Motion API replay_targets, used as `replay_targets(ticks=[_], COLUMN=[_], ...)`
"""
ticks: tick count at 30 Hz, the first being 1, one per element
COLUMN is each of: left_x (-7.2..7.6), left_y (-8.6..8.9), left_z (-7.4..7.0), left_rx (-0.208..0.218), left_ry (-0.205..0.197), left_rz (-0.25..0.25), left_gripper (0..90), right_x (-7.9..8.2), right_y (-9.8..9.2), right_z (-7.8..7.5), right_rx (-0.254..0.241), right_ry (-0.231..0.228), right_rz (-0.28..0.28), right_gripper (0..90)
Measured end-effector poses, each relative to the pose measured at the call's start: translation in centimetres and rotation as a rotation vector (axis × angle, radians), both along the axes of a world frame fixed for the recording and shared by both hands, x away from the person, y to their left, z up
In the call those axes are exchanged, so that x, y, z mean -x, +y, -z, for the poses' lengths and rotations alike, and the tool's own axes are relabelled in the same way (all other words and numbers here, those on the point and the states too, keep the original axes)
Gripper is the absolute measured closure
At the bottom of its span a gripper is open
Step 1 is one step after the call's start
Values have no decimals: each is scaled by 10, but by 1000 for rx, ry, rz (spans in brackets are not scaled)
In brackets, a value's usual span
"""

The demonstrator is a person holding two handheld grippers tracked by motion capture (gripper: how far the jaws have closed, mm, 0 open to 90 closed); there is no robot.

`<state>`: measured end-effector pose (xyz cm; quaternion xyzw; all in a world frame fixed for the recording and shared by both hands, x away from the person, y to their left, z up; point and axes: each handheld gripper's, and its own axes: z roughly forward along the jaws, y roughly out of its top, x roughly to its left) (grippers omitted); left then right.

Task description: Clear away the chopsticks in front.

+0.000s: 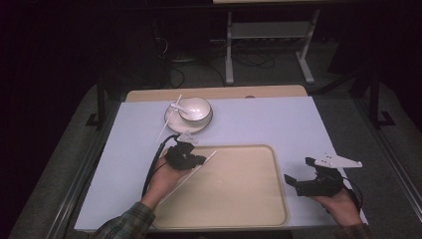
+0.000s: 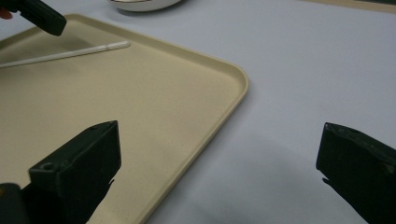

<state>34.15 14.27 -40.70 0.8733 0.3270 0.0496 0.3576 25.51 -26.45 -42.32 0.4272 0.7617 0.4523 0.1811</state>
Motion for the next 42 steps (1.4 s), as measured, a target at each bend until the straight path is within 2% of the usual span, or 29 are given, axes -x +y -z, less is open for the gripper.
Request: replay_targets(ticks=[3,10,17,20,25,34,42], left_x=[-9,-27,-37,-39,-42,-46,-47], left_y=[-7,-19,-27,-31,-37,-29,-10], left_z=[4,15,22,24,29,31,32], left_rx=[-11,-19,-18,-7,-16,-56,-46], left_ry=[2,21,33,40,41,24,30], left_rz=[12,7,3,19,19,1,-41], left_gripper=[896,896,896,895,895,895,895], right_x=[0,0,0,0,-1,-1,-1], right_y=[0,0,0,0,0,0,0], right_z=[0,0,0,0,1,1,1], right_rx=[3,3,3,4,4,3,-1], right_ry=[0,0,2,1,2,3,3], right_rz=[1,-1,-2,-2,-3,-4,-5], right_gripper=[0,0,0,0,0,0,0])
